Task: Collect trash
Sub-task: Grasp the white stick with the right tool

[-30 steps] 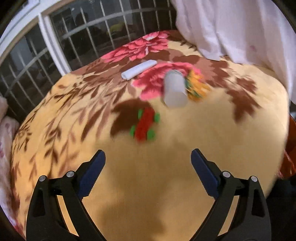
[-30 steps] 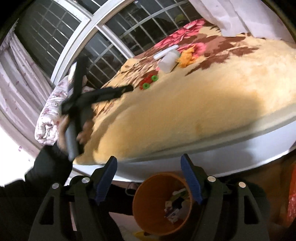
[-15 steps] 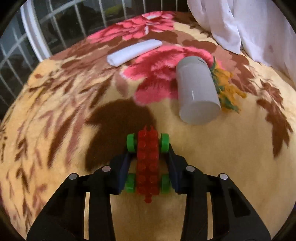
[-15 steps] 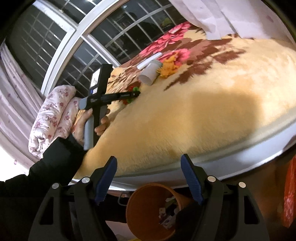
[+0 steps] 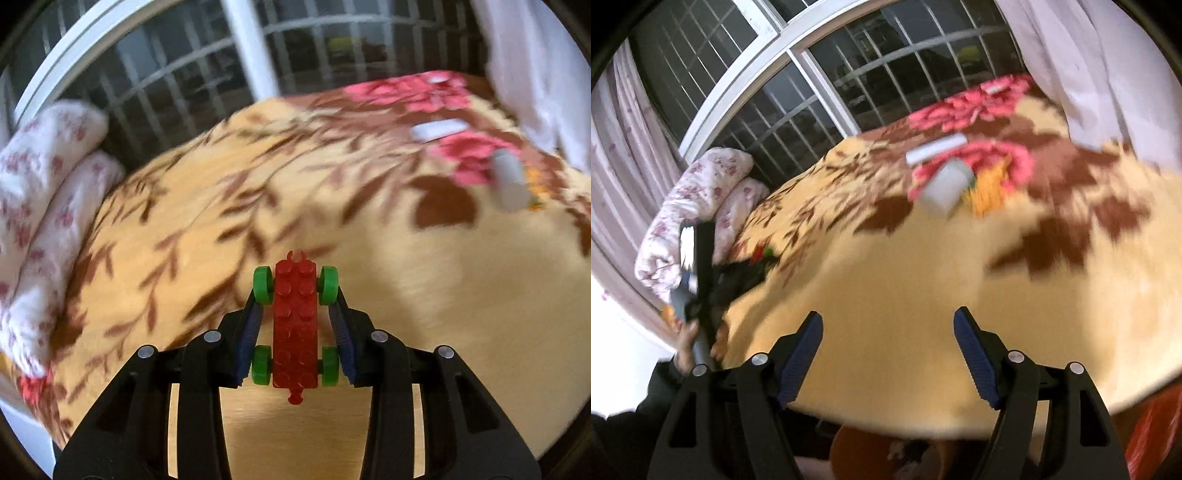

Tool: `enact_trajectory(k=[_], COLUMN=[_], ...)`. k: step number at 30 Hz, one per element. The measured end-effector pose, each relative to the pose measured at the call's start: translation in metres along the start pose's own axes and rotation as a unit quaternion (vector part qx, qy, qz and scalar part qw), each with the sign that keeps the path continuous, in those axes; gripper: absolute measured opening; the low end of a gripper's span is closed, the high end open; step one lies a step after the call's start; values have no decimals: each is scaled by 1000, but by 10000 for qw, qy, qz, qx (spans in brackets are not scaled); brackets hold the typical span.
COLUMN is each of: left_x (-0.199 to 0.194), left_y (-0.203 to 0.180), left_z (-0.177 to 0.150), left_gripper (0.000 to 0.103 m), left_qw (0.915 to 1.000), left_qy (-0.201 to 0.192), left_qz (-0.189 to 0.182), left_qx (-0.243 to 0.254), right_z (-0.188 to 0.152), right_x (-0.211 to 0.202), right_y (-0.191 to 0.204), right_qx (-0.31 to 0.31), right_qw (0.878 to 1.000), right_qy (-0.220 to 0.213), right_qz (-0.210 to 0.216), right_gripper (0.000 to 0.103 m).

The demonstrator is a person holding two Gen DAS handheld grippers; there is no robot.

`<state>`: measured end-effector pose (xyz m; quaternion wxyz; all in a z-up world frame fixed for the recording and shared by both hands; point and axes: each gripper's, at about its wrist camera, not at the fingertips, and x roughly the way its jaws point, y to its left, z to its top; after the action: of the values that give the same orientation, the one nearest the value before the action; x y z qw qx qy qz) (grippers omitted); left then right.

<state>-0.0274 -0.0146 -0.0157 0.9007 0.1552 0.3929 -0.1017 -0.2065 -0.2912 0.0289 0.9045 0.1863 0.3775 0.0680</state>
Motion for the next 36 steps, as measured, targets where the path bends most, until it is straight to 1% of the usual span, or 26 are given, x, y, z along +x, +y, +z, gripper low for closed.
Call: enact_trajectory(k=[3,4,5,6,7,8,10,11,12,13,14,15,18,21,22,23,25,26,27,28,30,31,32,34,36], left_x=[37,47,55,54,53,54,56,57,58,58,58,58,55,56,56,56,56,56,56,56,56,56,56,55,54], left_y=[25,30,33,31,27,24,19,18,20,22,23,24,20,19,20,20,21,21,22,22,22,23,22,24,26], left_z=[-8,-12,-15,-15,-14,-15,-15,-14,-14,-15,-15,-16,-19,-18,-18,-18,-18,-18,-18,-19,-19,-18,-18,-18,-19], left_gripper=[36,37,37,37,37,37,37,37,37,37,37,37,37,37,37,37,37,37,37,37,37,37,37,37,37], left_qw=[9980,9963,9951,9958,9968,9974,9979,9980,9979,9978,9977,9977,9981,9983,9982,9982,9981,9981,9980,9979,9979,9979,9979,9977,9973], left_qy=[374,502,528,441,396,372,336,318,303,290,266,228,152,127,127,128,120,118,113,113,112,112,114,101,97], left_qz=[-30,-120,-200,-149,-61,26,145,145,121,90,58,39,88,100,88,70,45,34,16,4,-2,-5,-3,-48,-99], left_qx=[-502,-680,-811,-784,-696,-622,-533,-534,-559,-588,-619,-642,-595,-568,-575,-583,-605,-610,-626,-635,-640,-641,-638,-670,-716], right_z=[43,69,88,103,126,146,181,194,203,213,218,223,229,239,241,244,245,244,242,238,228,219,212,189,163], right_x=[20,34,45,54,71,89,127,146,163,186,207,231,269,294,299,303,310,309,306,299,282,266,256,222,191], right_y=[5,7,7,7,5,2,-7,-12,-18,-28,-36,-48,-66,-70,-70,-67,-55,-48,-44,-37,-24,-10,0,24,47], right_qx=[-35,15,101,188,327,465,860,995,1137,1423,1666,1980,2486,2592,2569,2489,2128,1941,1833,1746,1623,1411,1238,742,287], right_qw=[10000,10000,9999,9997,9993,9985,9961,9946,9926,9883,9836,9764,9622,9570,9562,9553,9554,9560,9571,9597,9681,9753,9796,9893,9943], right_qy=[-16,23,64,54,82,195,217,312,406,505,628,771,851,785,749,729,723,670,618,541,442,375,329,222,174], right_qz=[41,87,121,123,161,206,36,-24,-86,-208,-279,-380,-712,-1040,-1185,-1418,-1917,-2097,-2157,-2134,-1860,-1657,-1551,-1240,-1007], right_gripper=[72,73,73,75,78,79,79,78,76,75,72,63,62,60,57,45,39,33,27,24,19,19,18,18,18])
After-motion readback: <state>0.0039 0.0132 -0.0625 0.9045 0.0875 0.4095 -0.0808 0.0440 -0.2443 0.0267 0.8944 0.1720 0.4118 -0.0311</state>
